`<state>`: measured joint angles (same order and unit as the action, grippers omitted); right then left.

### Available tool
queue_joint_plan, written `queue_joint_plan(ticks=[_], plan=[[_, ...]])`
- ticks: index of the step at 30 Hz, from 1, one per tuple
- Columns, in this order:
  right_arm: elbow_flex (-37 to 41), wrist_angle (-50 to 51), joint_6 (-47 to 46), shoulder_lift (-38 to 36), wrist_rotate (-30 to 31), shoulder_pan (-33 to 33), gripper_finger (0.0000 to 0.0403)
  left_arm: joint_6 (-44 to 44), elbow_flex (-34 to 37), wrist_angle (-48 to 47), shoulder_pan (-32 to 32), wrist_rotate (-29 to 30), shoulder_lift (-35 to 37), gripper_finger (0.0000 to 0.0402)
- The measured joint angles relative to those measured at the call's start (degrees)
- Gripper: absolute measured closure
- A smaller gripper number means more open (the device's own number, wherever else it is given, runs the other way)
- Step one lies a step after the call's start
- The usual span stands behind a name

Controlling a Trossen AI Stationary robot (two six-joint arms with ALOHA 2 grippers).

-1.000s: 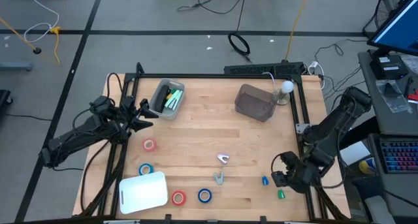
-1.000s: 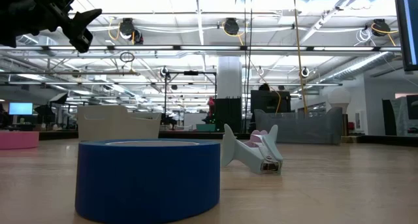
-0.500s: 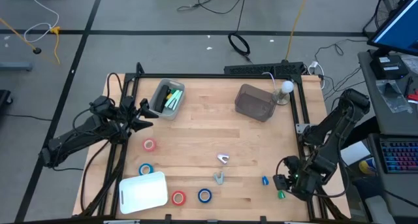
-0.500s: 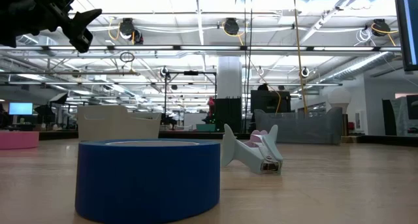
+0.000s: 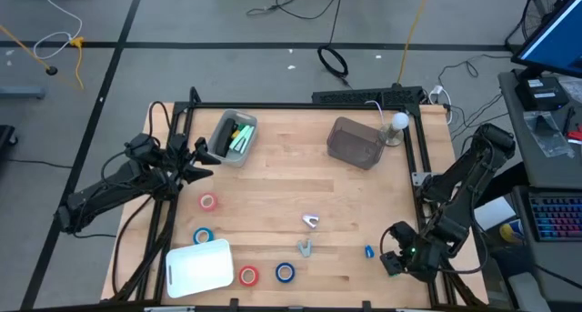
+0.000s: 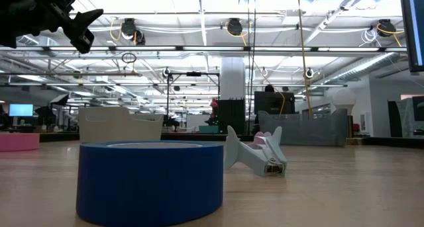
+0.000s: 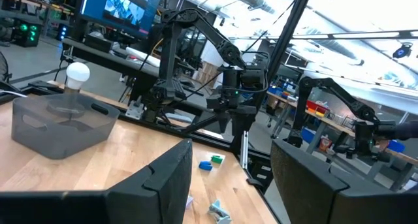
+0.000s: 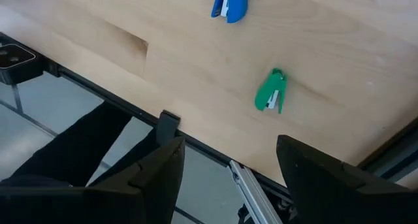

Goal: Pick and place Stapler, Stapler remover, tape
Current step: Put the green stapler into the gray bin

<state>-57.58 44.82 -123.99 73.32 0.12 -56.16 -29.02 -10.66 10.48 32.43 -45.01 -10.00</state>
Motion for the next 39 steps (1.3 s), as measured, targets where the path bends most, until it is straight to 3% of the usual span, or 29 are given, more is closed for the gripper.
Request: queue_joint_plan(ticks=[9, 12, 16, 25, 39], plan=[[0.4, -0.7, -1.5, 0.0, -0.5, 0.0, 0.0165, 0.1, 0.0, 0.0, 0.0, 0.0, 0.0, 0.0195], [3.0, -2.9, -3.7, 0.0, -3.5, 0.1, 0.0167, 0.4, 0.0, 0.0, 0.0, 0.0, 0.0, 0.0195], [8.7, -11.9, -7.9, 0.0, -7.8, 0.1, 0.0171, 0.4, 0.0, 0.0, 0.0, 0.0, 0.0, 0.0195], [21.0, -32.5, -14.0, 0.0, -7.7, 0.1, 0.0174, 0.3, 0.0, 0.0, 0.0, 0.0, 0.0, 0.0195], [23.1, -32.1, -16.3, 0.0, -7.5, 1.0, 0.0176, 1.3, 0.0, 0.0, 0.0, 0.1, -0.1, 0.0195]])
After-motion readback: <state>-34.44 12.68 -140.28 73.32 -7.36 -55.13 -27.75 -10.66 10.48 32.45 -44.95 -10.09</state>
